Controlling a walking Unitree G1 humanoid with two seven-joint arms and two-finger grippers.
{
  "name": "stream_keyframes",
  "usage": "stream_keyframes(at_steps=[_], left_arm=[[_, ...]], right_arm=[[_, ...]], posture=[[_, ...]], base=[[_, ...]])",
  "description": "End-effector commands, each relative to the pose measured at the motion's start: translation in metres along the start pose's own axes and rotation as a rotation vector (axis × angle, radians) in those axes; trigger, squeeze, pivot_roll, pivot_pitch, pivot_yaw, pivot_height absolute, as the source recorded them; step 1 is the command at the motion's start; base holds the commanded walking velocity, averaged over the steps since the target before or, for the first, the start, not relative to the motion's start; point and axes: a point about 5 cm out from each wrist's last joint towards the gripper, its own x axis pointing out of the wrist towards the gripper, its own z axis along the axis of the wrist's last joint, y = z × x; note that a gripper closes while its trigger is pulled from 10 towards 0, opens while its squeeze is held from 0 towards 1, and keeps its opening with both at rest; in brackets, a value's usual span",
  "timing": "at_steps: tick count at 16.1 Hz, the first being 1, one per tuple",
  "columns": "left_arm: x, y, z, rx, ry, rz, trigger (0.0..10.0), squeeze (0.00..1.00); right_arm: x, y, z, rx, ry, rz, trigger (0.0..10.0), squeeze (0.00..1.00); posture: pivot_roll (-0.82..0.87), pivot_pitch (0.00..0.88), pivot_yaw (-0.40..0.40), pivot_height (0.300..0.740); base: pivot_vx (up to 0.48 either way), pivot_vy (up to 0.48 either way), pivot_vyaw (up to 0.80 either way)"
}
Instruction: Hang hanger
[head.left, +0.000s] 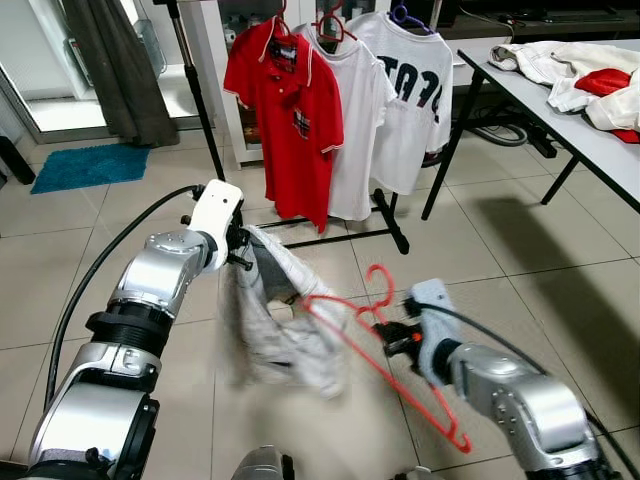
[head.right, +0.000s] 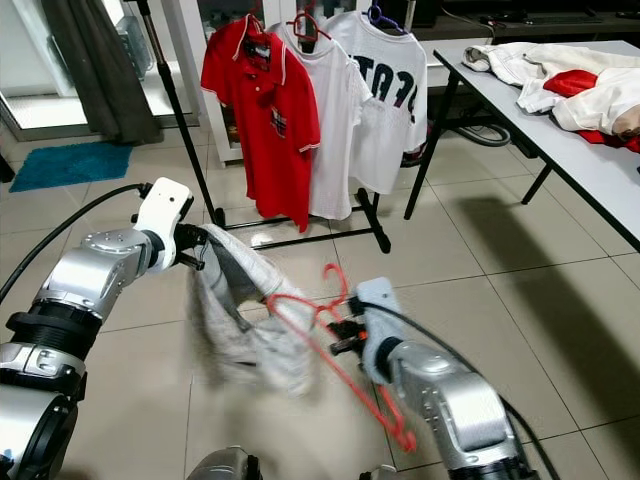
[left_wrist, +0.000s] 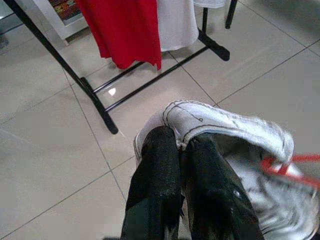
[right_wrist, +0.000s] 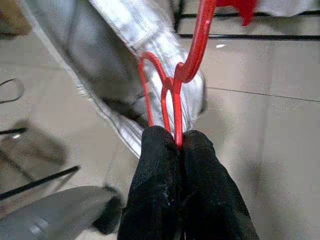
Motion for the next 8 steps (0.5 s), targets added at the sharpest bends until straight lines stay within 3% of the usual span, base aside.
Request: stream_keyframes(at_steps=[1,2,4,6,8], left_arm=[[-0.003,0.007,0.016,0.023,-0.052,0.034,0.5,0.00],[-0.004,0.007,0.015,0.021,-0.052,0.033,0.5,0.00],[-0.003,0.001,0.018,0.005,-0.074,0.004,0.5,0.00],[-0.002,-0.004,0.022,-0.024,-0.093,-0.023,0.7,0.00],[-0.001,-0.013,0.026,-0.048,-0.106,-0.046,0.9,0.00]], right_arm=[[-0.006,-0.014,0.004,0.006,-0.029,-0.072,10.0,0.00],[-0.009,-0.022,0.005,0.011,-0.038,-0.098,10.0,0.00],[-0.009,-0.019,0.009,0.025,-0.064,-0.049,10.0,0.00],[-0.006,-0.002,0.007,0.044,-0.062,0.063,10.0,0.00],[0.000,0.024,-0.004,0.051,-0.015,0.203,10.0,0.00]], posture=[[0.00,0.000,0.047,0.705],[0.00,0.000,0.047,0.705],[-0.01,0.000,0.046,0.705],[0.00,0.000,0.042,0.705],[0.00,0.000,0.038,0.705]], base=[[0.000,0.000,0.00],[0.000,0.000,0.00],[0.000,0.000,0.00],[0.000,0.000,0.00],[0.000,0.000,0.00]])
